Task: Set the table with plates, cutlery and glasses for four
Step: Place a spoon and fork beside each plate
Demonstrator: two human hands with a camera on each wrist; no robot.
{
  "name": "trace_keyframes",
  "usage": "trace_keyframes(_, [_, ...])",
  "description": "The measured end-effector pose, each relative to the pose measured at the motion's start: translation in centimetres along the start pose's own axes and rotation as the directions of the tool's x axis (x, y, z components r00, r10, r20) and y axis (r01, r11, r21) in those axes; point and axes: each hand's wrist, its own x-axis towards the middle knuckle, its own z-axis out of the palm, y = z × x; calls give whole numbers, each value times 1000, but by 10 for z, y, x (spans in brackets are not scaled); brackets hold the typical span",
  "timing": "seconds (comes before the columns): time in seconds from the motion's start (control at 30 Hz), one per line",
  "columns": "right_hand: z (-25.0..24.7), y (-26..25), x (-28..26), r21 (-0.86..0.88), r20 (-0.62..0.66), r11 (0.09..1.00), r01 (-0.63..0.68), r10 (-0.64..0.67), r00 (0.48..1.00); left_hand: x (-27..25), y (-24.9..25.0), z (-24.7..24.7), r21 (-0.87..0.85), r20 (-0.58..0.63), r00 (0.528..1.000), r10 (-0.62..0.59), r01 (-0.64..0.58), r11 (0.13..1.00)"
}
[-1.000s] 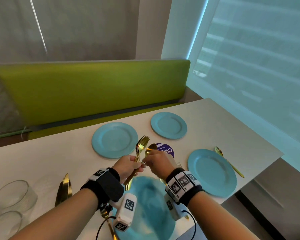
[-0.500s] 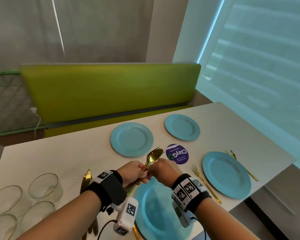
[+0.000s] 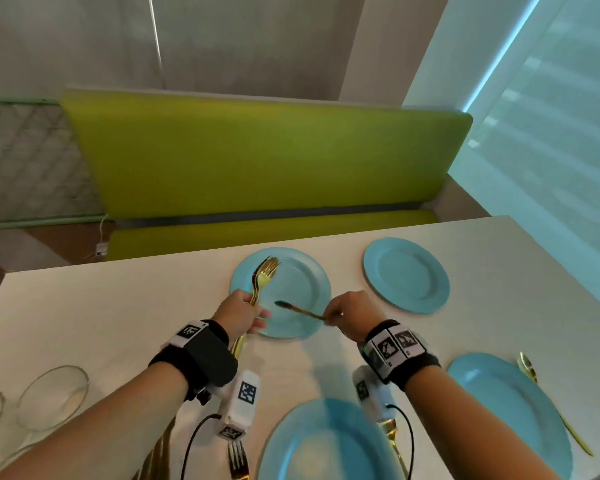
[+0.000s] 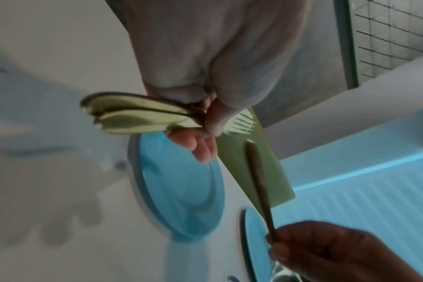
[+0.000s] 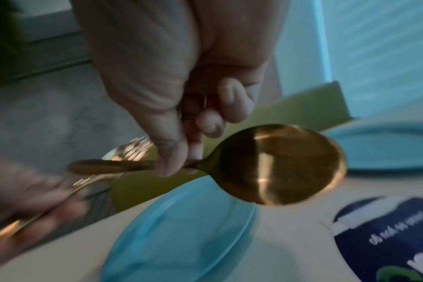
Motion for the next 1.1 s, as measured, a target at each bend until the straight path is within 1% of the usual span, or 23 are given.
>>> trace_keyframes(0.03, [-5,9,16,86,-17,993,-83,85,996,9,2,-3,-17,-34,999,-6,6,1000])
trace_keyframes(0.1, [-11,28,44,204,-44,950,-235,248,968,20,5,-8,-32,-69,998,-10,8,999])
trace_keyframes(0.17, [-12,45,72,267,-39,891,-368,391,919,31,7,-11,-41,-82,997,-14,11,999])
trace_keyframes(0.23, [-10,56,95,230,5,857,-461,473,881,39,7,-13,-59,-94,995,-28,22,998])
trace_keyframes(0.3, [-5,61,112,190,97,849,-494,484,870,47,5,-13,-89,-105,993,-48,39,995])
trace_keyframes(0.37, [-2,61,124,140,130,833,-535,520,844,54,0,-13,-114,-113,992,-61,48,992])
trace_keyframes(0.43, [3,60,132,136,121,820,-556,543,831,57,-3,-13,-116,-114,991,-67,54,992])
trace_keyframes(0.53, [10,58,140,126,119,829,-545,533,838,61,-7,-12,-130,-115,990,-86,70,989])
trace_keyframes(0.63, [13,54,144,138,106,796,-590,580,807,64,-8,-12,-129,-110,989,-98,84,988])
trace_keyframes(0.67, [13,54,146,166,126,785,-597,584,802,65,-8,-12,-125,-110,989,-99,85,989])
trace_keyframes(0.73, [14,53,149,215,125,789,-576,562,817,67,-7,-13,-117,-110,989,-96,83,990])
trace_keyframes(0.8, [12,53,151,250,105,776,-579,573,813,69,-6,-13,-112,-113,989,-94,82,990])
trace_keyframes(0.83, [13,55,154,300,126,752,-587,578,806,70,-4,-13,-109,-116,989,-91,78,991])
trace_keyframes(0.9, [14,56,160,421,144,720,-551,547,825,71,-3,-13,-108,-118,990,-82,69,992])
trace_keyframes(0.93, [15,58,163,451,151,702,-552,549,822,72,-2,-13,-108,-119,990,-79,67,992])
trace_keyframes(1.0, [15,55,164,439,135,715,-544,545,827,73,-1,-12,-106,-120,990,-77,64,992])
trace_keyframes(1.07, [16,53,164,357,85,764,-538,547,833,74,-1,-12,-103,-122,989,-78,66,992])
trace_keyframes(1.1, [14,51,162,329,79,772,-545,552,830,73,-1,-12,-103,-124,989,-80,67,992])
